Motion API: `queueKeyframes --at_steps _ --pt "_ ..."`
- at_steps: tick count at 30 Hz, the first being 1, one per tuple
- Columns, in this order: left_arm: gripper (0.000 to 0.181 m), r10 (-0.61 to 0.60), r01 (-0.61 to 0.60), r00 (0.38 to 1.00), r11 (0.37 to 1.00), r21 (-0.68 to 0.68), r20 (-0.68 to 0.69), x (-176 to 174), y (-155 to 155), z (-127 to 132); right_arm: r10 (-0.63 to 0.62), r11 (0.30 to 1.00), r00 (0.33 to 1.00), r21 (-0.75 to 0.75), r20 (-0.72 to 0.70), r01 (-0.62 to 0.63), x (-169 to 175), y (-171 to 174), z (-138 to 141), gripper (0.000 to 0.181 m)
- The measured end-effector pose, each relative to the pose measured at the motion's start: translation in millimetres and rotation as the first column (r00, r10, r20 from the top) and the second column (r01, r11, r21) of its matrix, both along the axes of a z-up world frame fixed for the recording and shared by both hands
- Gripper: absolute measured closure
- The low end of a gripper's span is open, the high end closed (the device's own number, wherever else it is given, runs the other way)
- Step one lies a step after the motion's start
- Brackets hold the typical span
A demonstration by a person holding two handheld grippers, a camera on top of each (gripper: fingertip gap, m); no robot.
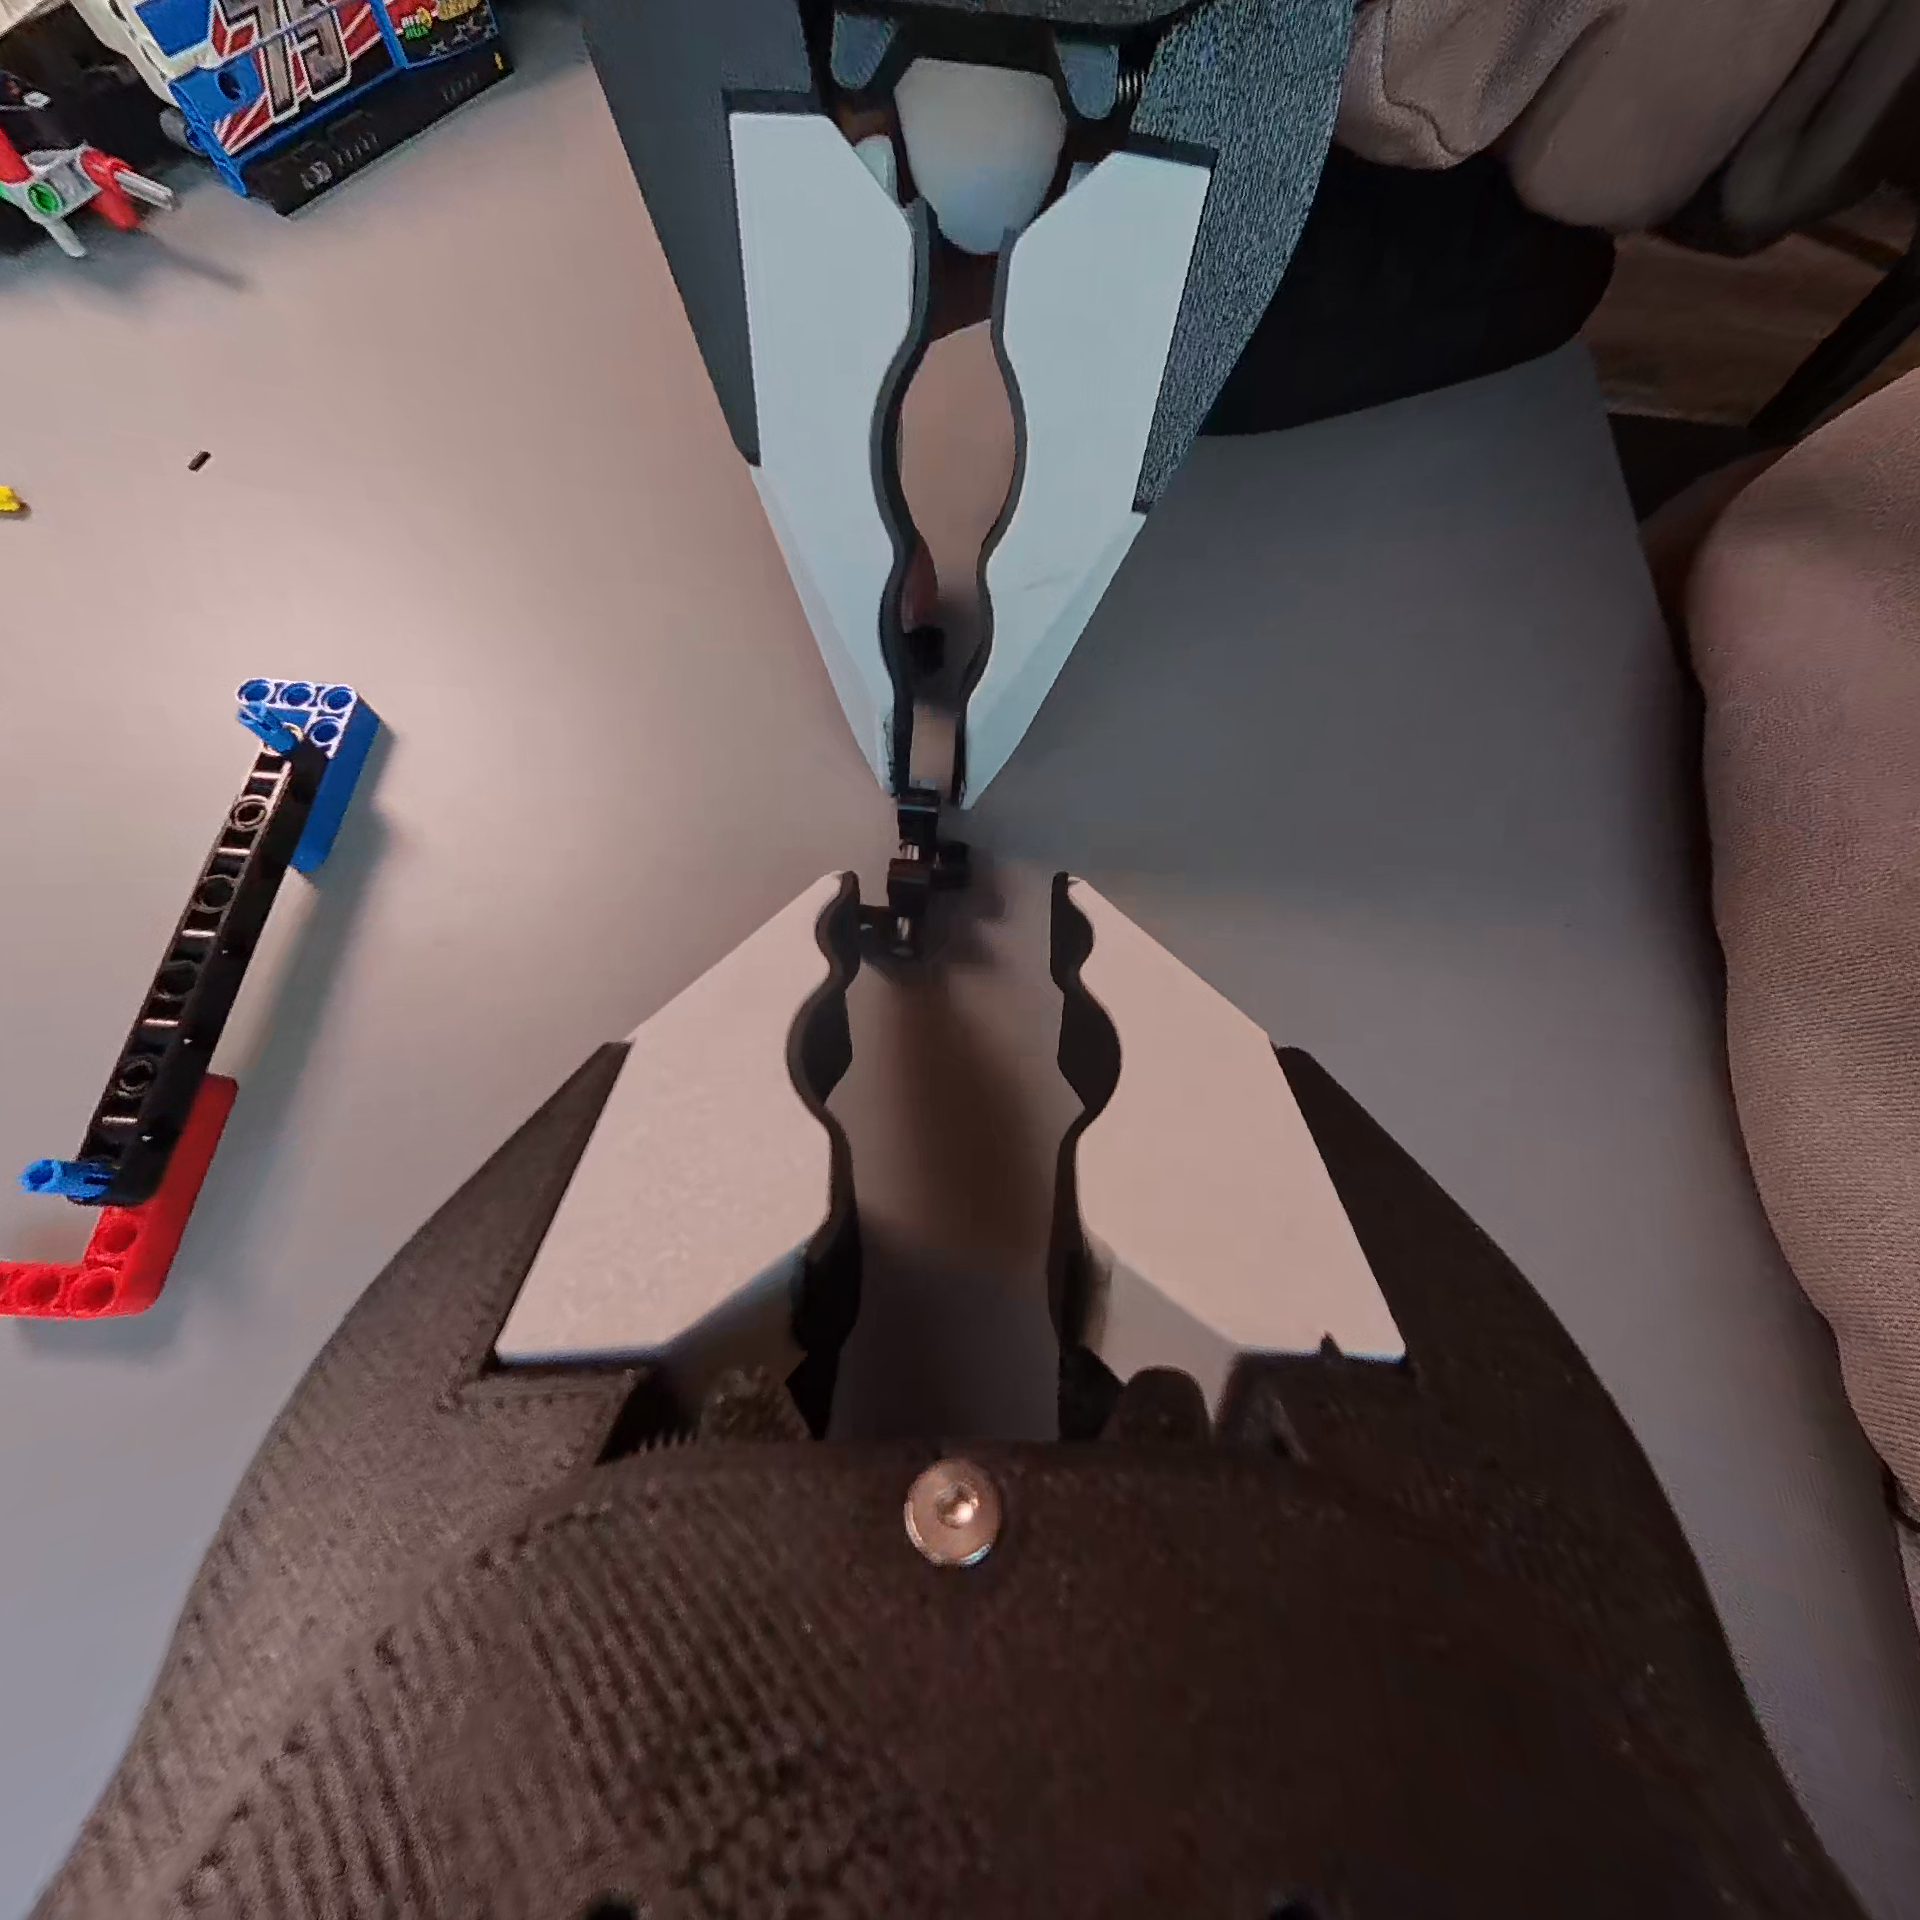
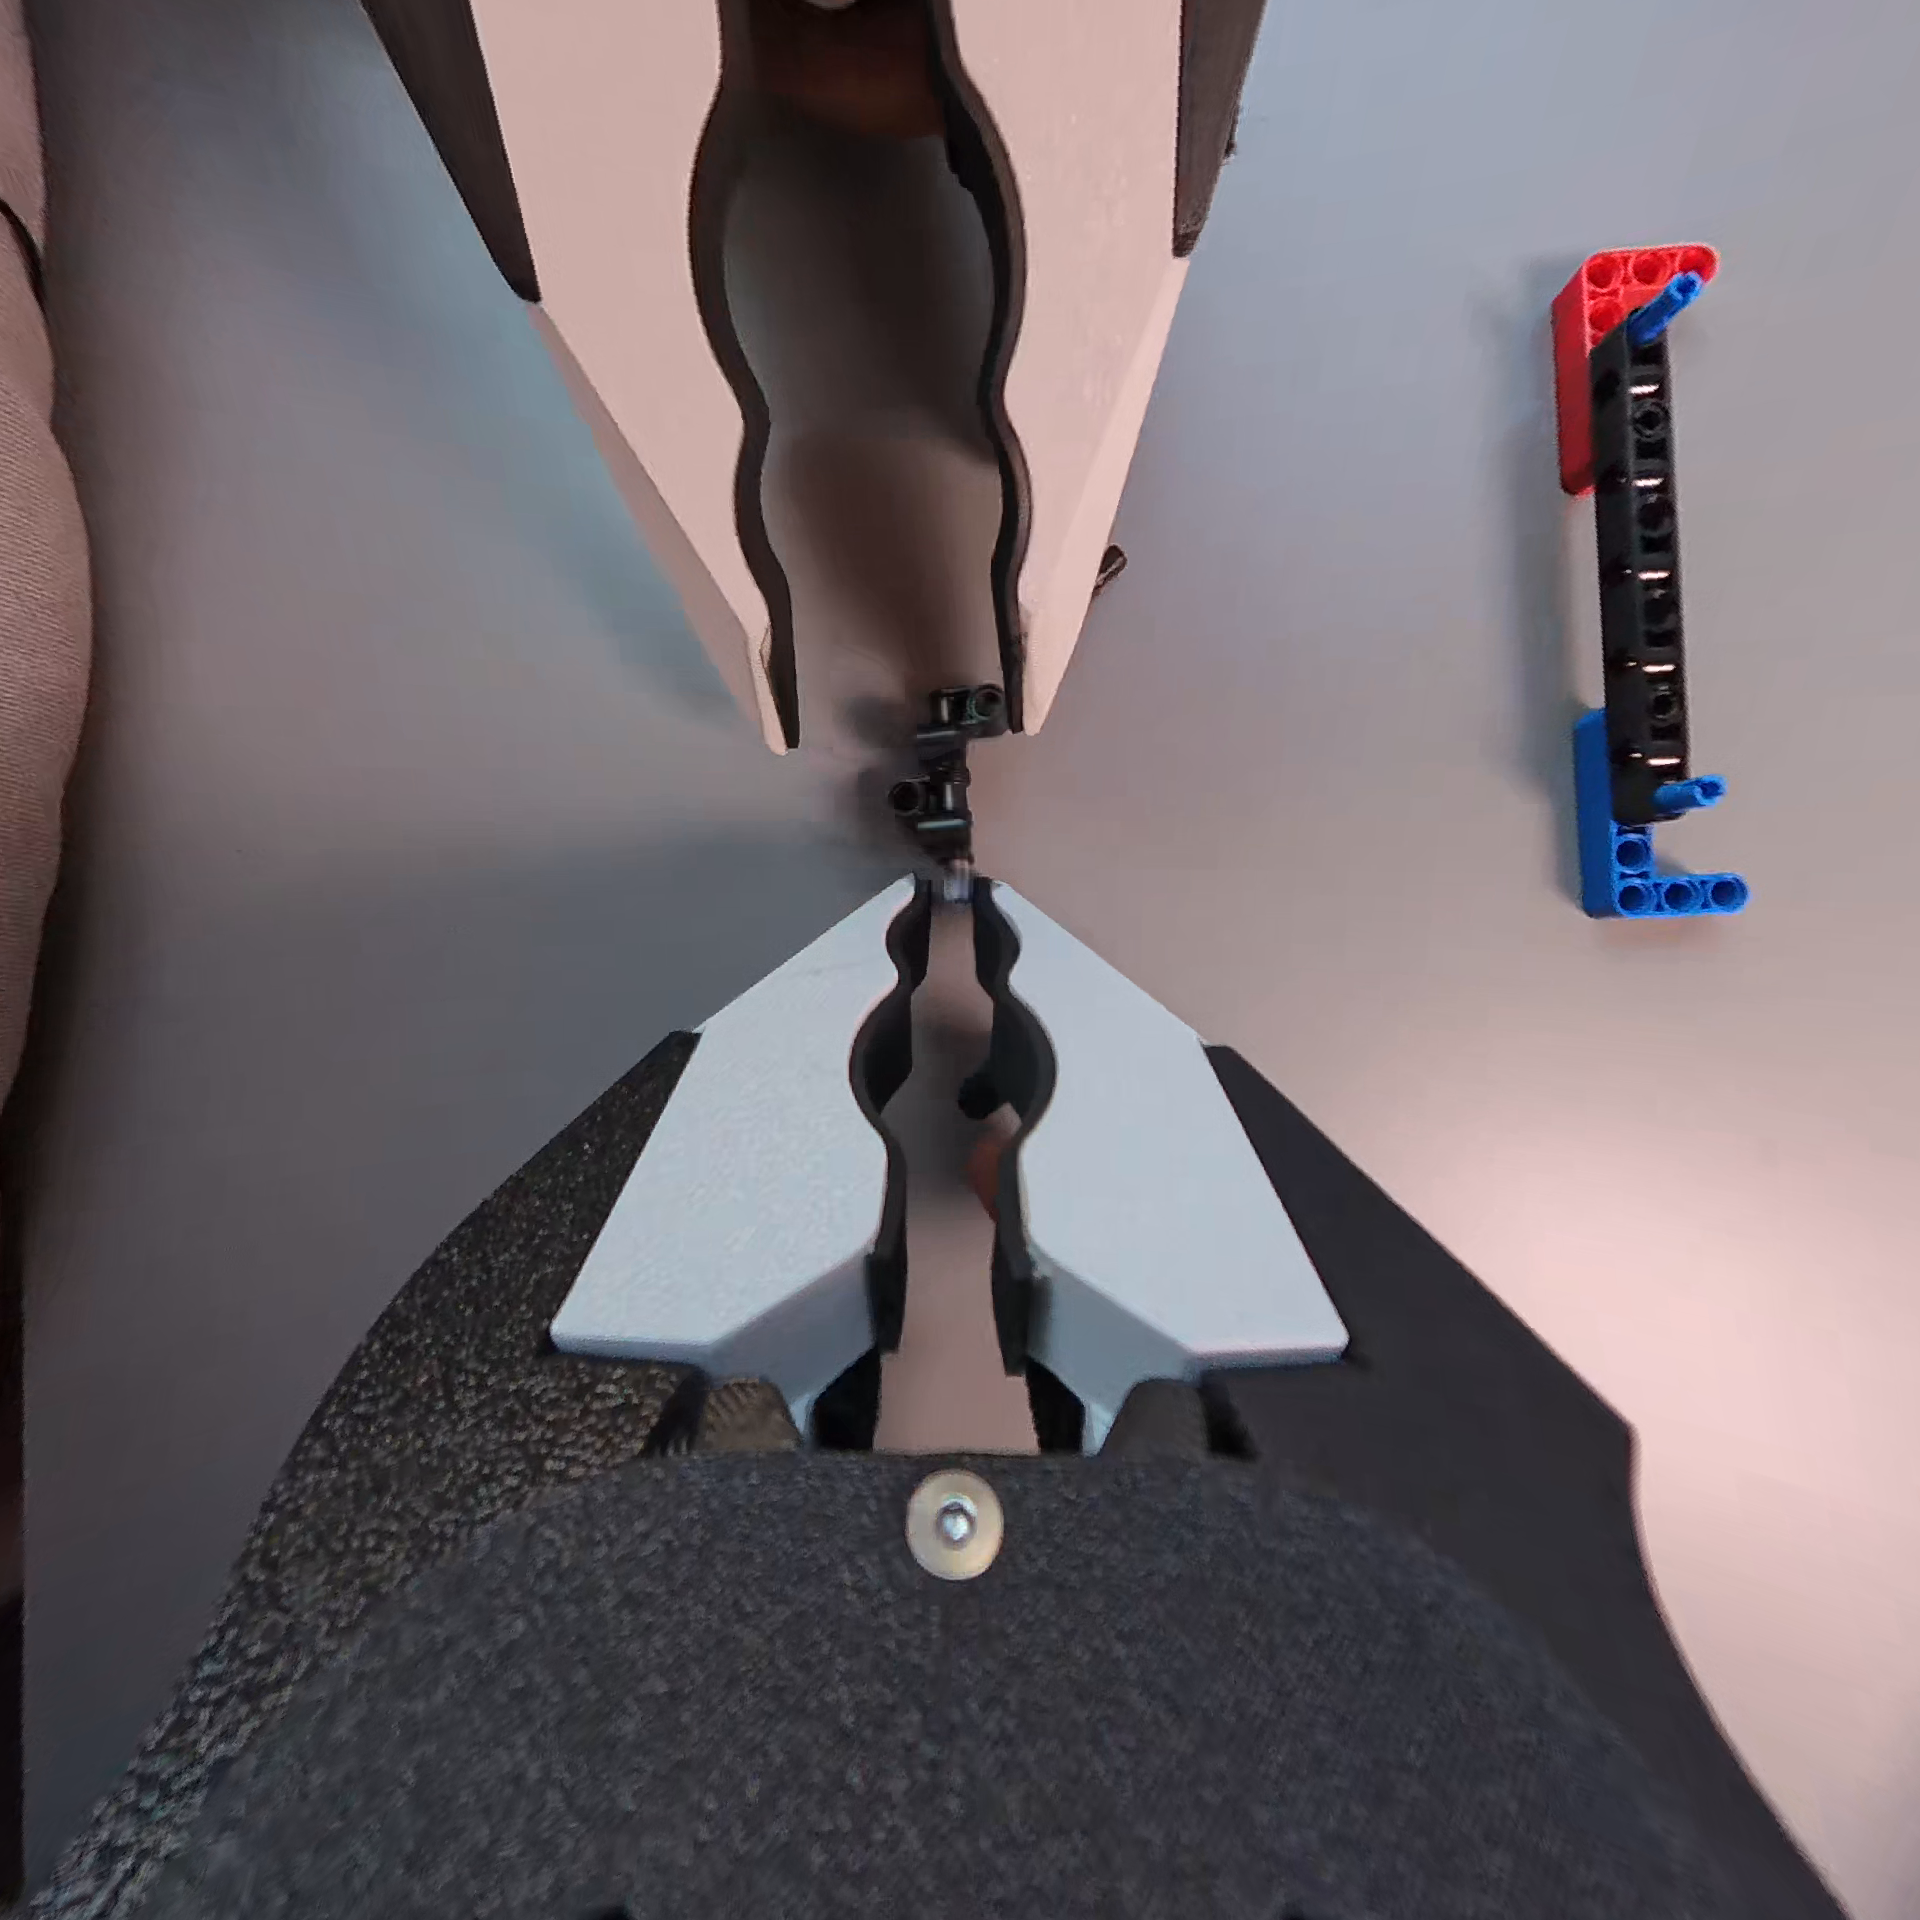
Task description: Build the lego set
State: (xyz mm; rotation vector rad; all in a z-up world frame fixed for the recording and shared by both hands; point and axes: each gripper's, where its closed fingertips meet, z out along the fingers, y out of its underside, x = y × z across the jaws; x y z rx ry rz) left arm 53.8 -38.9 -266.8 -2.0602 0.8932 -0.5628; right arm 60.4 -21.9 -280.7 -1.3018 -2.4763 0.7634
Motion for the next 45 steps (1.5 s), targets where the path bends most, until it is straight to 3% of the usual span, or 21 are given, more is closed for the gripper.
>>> queueKeyframes --at_steps 6,12,17,21,26,28,30,32,37,39,45 --pt "0.149 0.016 -0.016 1.0 1.0 0.004 -0.02 -5.4 1.4 -1.2 -0.061 0.998 0.995 0.023 -0.075 0.063 14.7 21.1 13.1 0.168" --pt "0.151 0.07 -0.072 0.993 0.997 0.029 0.091 -12.8 10.8 18.8 -0.164 0.986 0.981 0.023 -0.103 0.167 24.4 33.8 6.7 0.167" --pt "0.153 0.09 -0.092 0.983 0.996 0.005 0.162 -9.5 13.2 23.4 -0.099 0.992 0.988 0.07 -0.121 0.108 18.8 26.6 6.4 0.181" --pt "0.153 0.062 -0.066 0.992 0.997 0.039 0.109 -4.8 11.5 20.4 -0.102 0.993 0.985 0.037 -0.136 0.108 17.5 25.7 10.3 0.179" --pt "0.154 0.045 -0.049 0.997 0.997 0.052 0.068 -1.3 10.7 15.5 -0.114 0.992 0.987 0.036 -0.11 0.118 17.1 26.6 7.0 0.16" --pt "0.154 0.044 -0.048 0.997 0.996 0.069 0.061 -1.1 11.2 16.8 -0.149 0.987 0.985 0.039 -0.09 0.153 13.2 29.4 0.5 0.171" --pt "0.155 0.039 -0.043 0.998 0.994 0.105 0.045 0.0 10.8 19.5 -0.17 0.985 0.983 -0.02 -0.065 0.169 13.5 26.0 3.3 0.175" --pt "0.154 0.029 -0.029 1.0 0.982 0.184 0.0 1.9 10.7 24.2 -0.23 0.957 0.972 -0.188 -0.038 0.219 11.2 17.8 17.1 0.175" --pt "0.157 0.011 0.062 0.985 0.908 0.415 -0.172 11.7 10.7 39.0 -0.282 0.757 0.956 -0.595 0.078 0.272 7.1 -11.4 52.1 0.176" --pt "0.161 0.009 0.096 0.975 0.887 0.451 -0.223 14.6 9.1 39.2 -0.277 0.718 0.955 -0.637 0.106 0.279 6.4 -17.7 52.6 0.176" --pt "0.175 0.009 0.132 0.956 0.878 0.459 -0.292 13.6 6.4 34.1 -0.273 0.688 0.954 -0.669 0.12 0.281 4.8 -19.4 50.3 0.176"
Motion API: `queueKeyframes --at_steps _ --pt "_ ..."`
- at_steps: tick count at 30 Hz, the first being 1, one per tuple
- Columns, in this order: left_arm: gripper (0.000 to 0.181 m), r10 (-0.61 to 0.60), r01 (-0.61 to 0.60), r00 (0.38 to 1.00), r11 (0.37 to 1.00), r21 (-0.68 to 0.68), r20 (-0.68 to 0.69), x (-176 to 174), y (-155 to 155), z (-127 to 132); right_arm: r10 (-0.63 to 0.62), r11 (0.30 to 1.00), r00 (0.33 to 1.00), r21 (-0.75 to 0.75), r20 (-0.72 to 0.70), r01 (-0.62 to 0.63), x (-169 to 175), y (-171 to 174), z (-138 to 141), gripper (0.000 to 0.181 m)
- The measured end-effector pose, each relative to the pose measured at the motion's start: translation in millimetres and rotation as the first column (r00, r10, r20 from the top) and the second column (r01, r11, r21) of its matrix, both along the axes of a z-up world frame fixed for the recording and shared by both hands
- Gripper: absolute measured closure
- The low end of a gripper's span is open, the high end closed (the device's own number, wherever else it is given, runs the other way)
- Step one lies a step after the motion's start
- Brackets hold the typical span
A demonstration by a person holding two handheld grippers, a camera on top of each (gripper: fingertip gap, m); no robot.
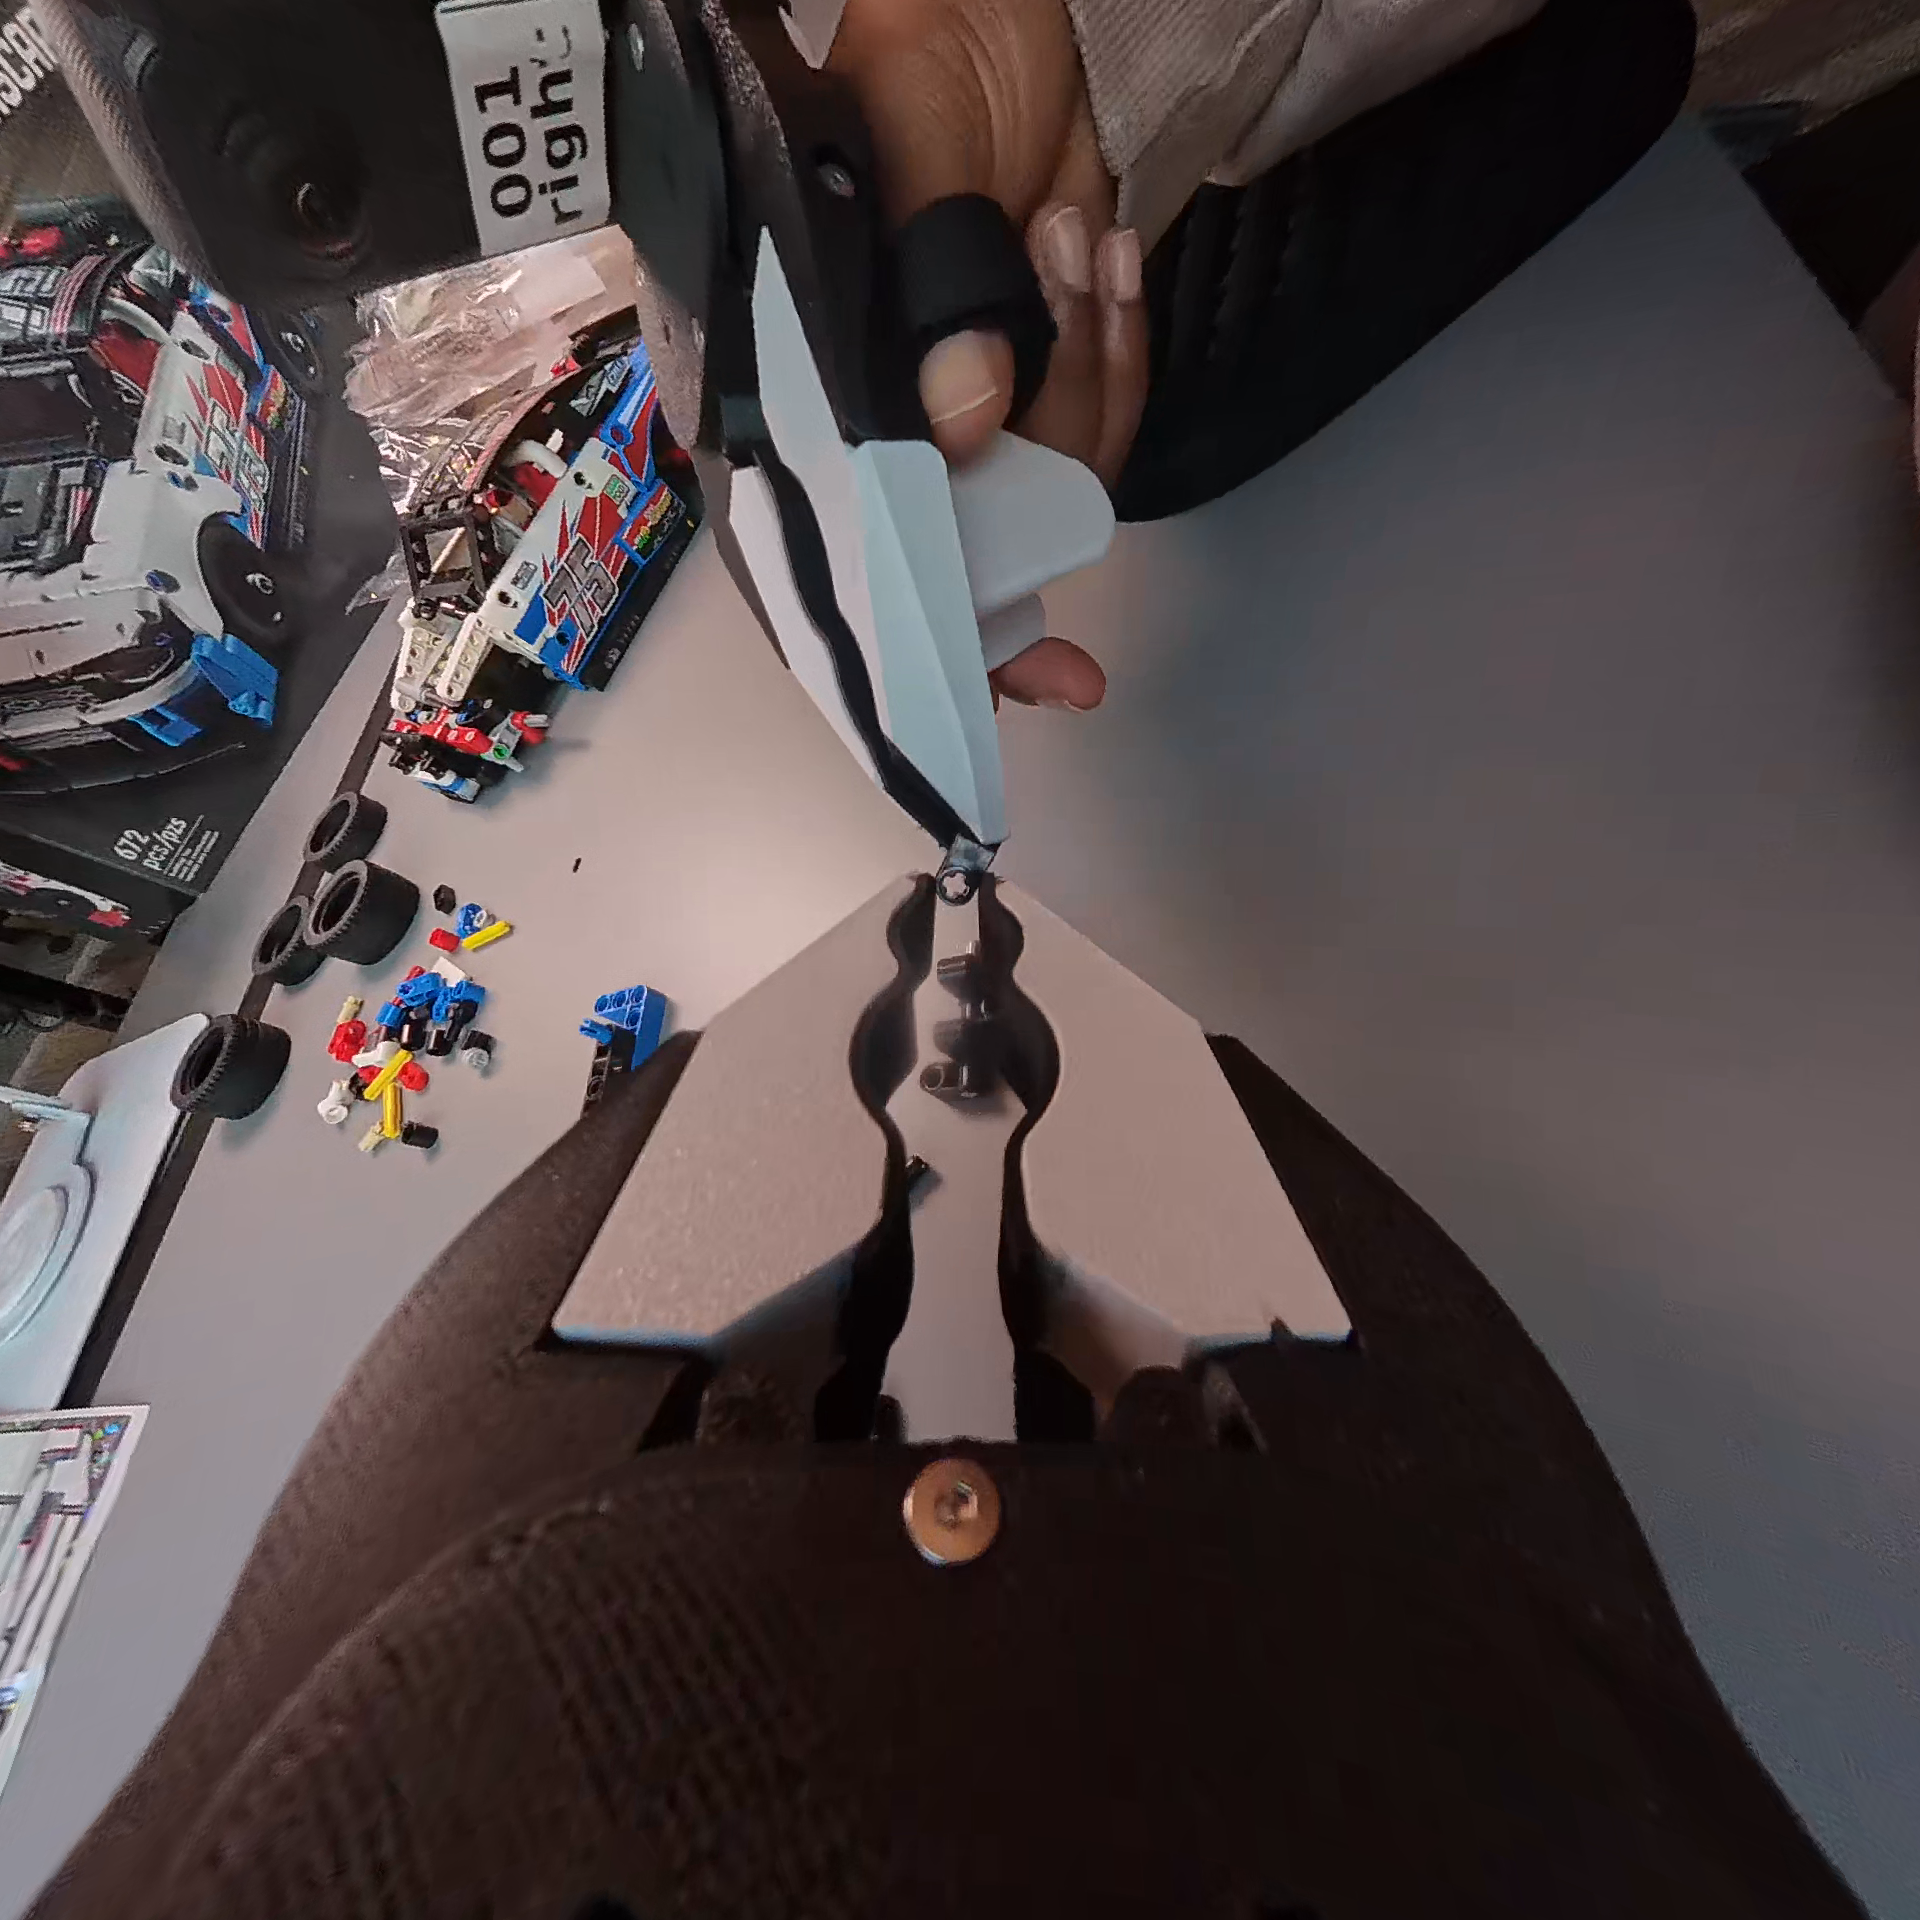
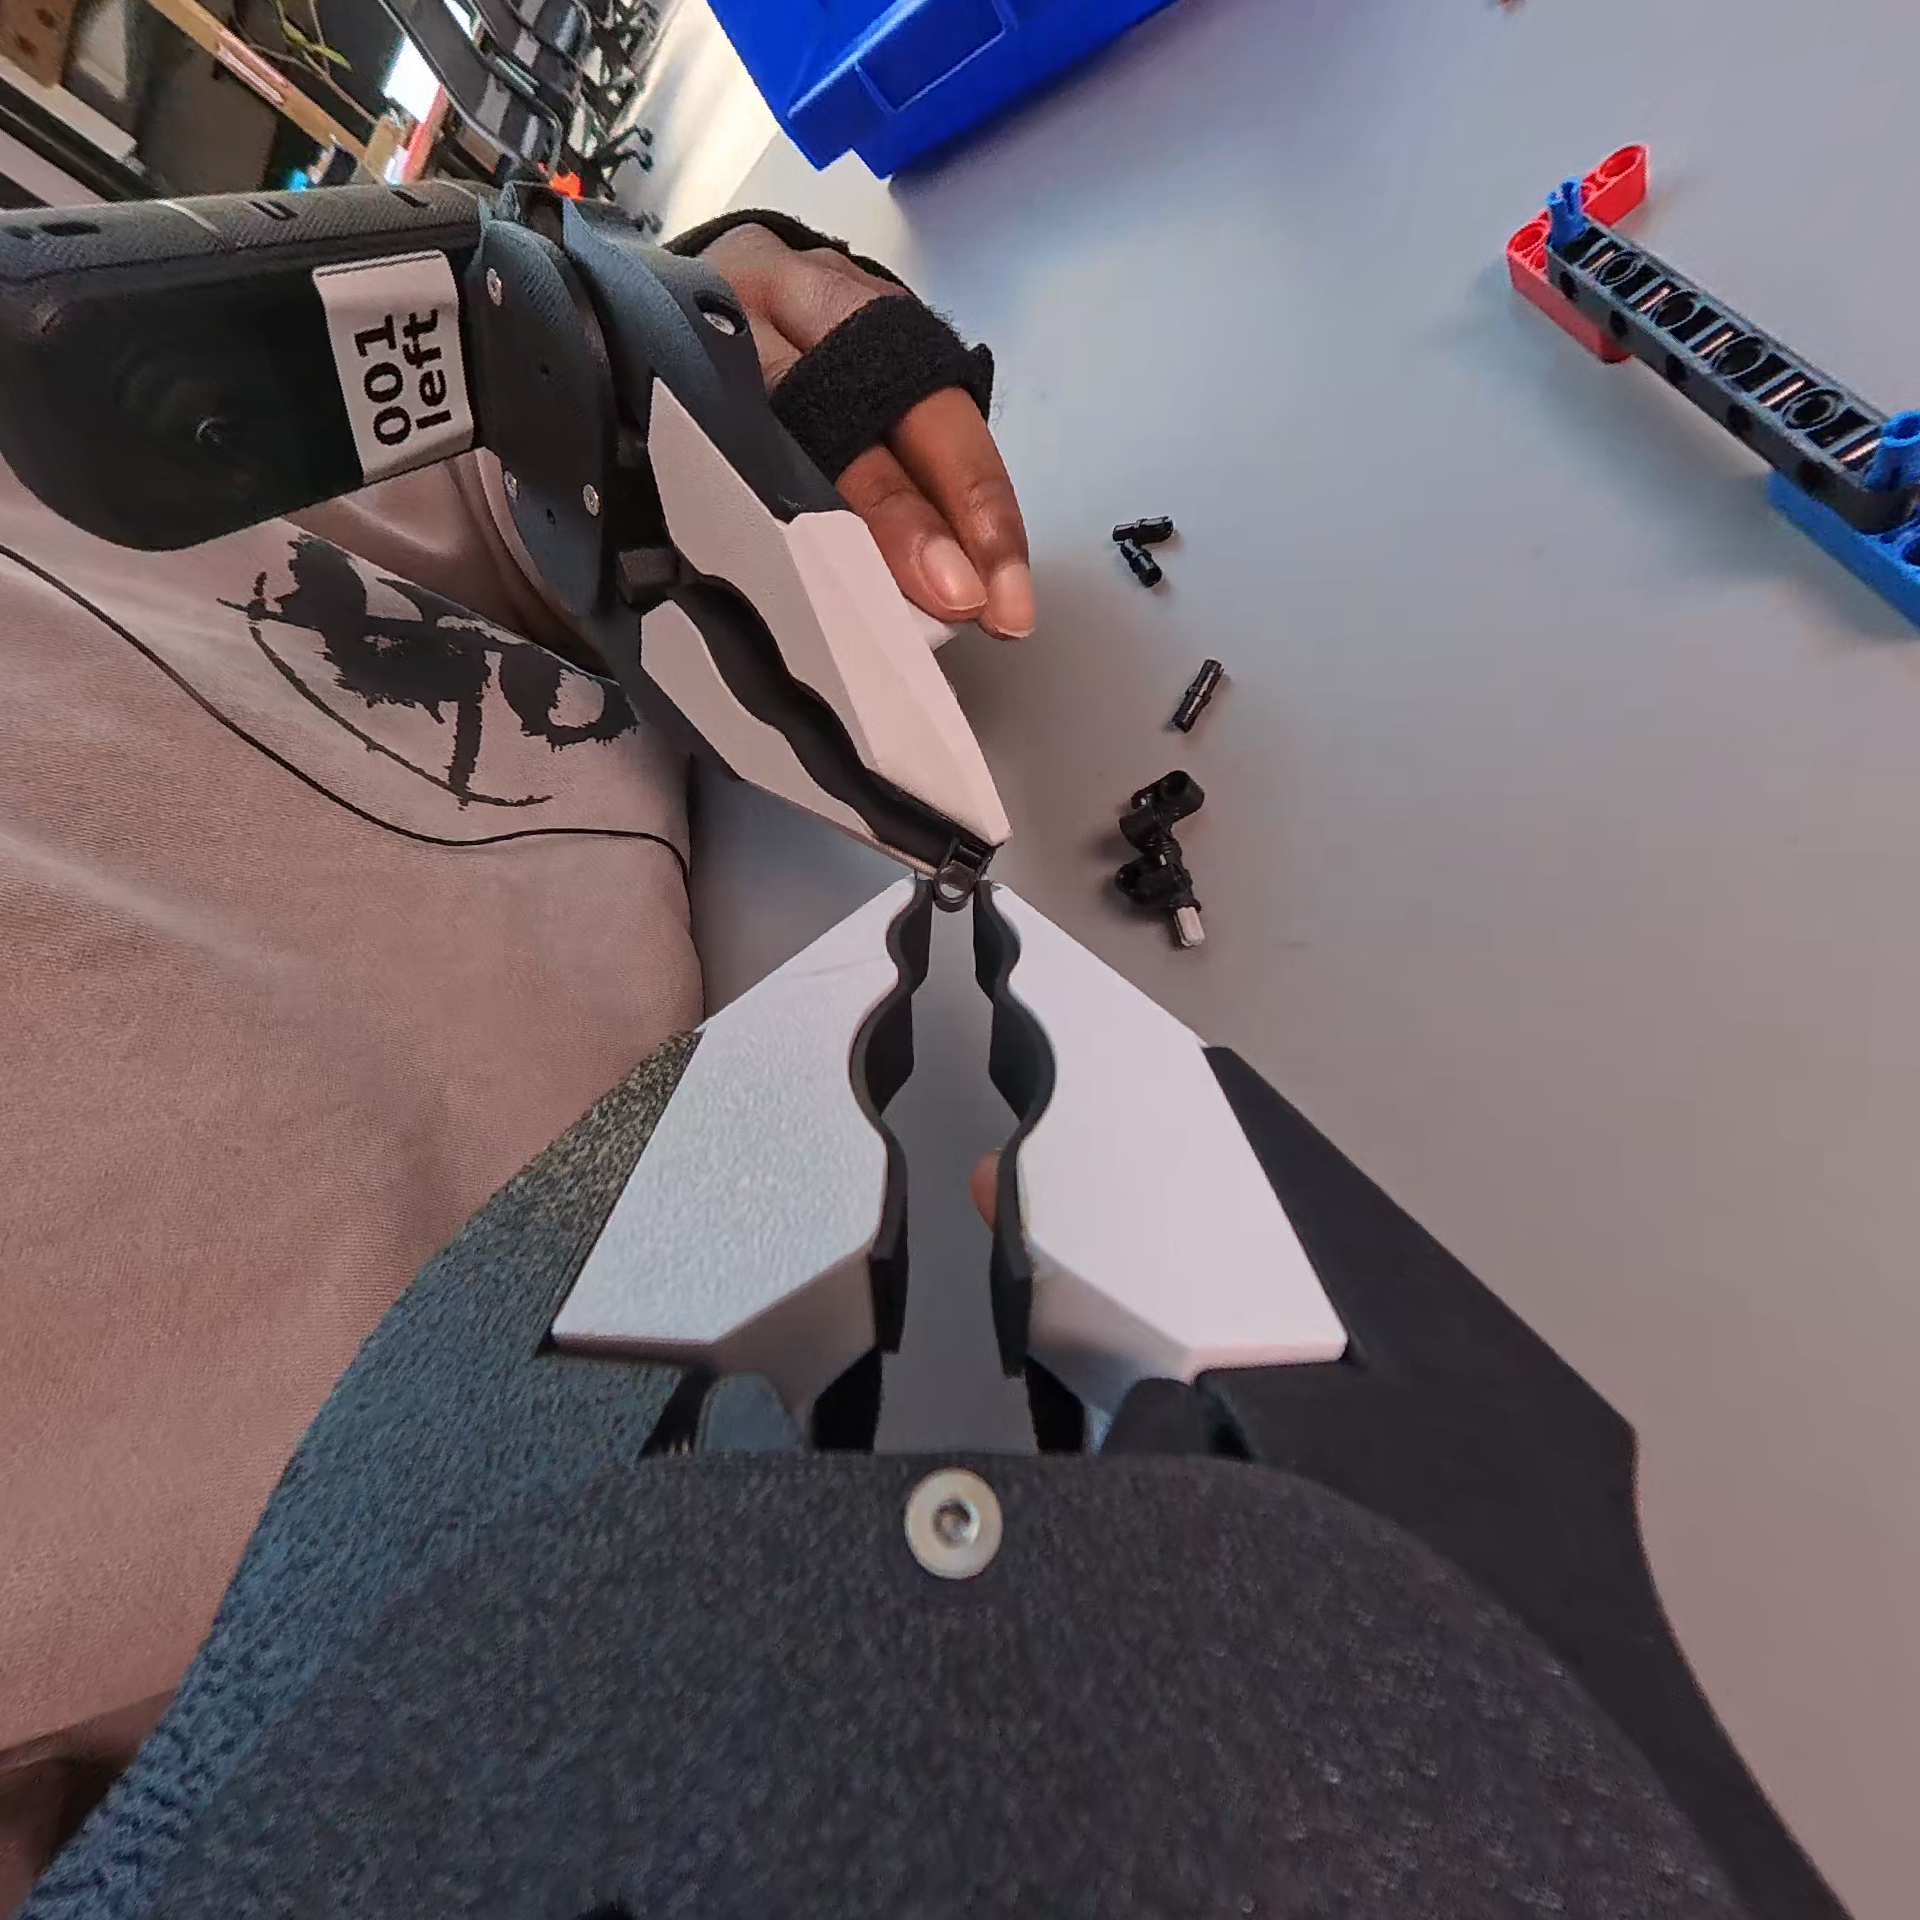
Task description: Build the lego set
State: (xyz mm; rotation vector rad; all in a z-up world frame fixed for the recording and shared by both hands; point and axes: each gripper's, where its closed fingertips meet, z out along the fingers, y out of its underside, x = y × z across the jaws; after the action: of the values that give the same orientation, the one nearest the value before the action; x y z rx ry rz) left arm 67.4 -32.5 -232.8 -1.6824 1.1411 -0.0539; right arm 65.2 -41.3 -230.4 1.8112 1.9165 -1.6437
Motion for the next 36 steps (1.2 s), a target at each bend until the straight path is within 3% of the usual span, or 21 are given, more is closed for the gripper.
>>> queueKeyframes --at_steps 2,4,7,9,12,16,24,36 --pt "0.176 0.017 -0.012 0.995 0.999 -0.051 0.101 -1.8 1.0 5.5 -0.01 1.0 0.998 0.0 -0.063 0.01 -2.6 1.8 7.8 0.174" --pt "0.176 0.039 0.015 0.946 0.986 -0.164 0.321 -3.3 0.9 18.2 -0.016 0.999 0.976 0.046 -0.215 0.026 -6.1 4.7 23.2 0.164" --pt "0.176 0.096 0.127 0.764 0.947 -0.294 0.638 -8.4 1.3 43.3 -0.002 0.97 0.884 0.213 -0.467 0.115 -10.3 10.3 45.3 0.155" --pt "0.176 0.125 0.186 0.669 0.926 -0.328 0.733 -11.0 1.9 52.4 0.003 0.952 0.849 0.26 -0.529 0.159 -13.0 10.8 51.8 0.158" --pt "0.176 0.133 0.244 0.613 0.905 -0.347 0.779 -7.5 -0.3 56.3 -0.021 0.963 0.822 0.21 -0.569 0.17 -16.2 8.7 61.2 0.163" --pt "0.176 0.127 0.257 0.61 0.902 -0.347 0.782 -4.6 -2.4 56.6 -0.006 0.974 0.827 0.185 -0.562 0.133 -17.7 3.1 62.3 0.176" --pt "0.176 0.105 0.241 0.656 0.909 -0.339 0.748 -3.3 -5.1 52.4 -0.062 0.998 0.896 -0.003 -0.44 0.068 -17.0 1.6 58.9 0.176" --pt "0.176 0.133 0.262 0.634 0.89 -0.373 0.762 -3.6 -5.4 48.7 -0.107 0.991 0.918 -0.119 -0.382 0.066 -18.2 1.7 53.9 0.176"
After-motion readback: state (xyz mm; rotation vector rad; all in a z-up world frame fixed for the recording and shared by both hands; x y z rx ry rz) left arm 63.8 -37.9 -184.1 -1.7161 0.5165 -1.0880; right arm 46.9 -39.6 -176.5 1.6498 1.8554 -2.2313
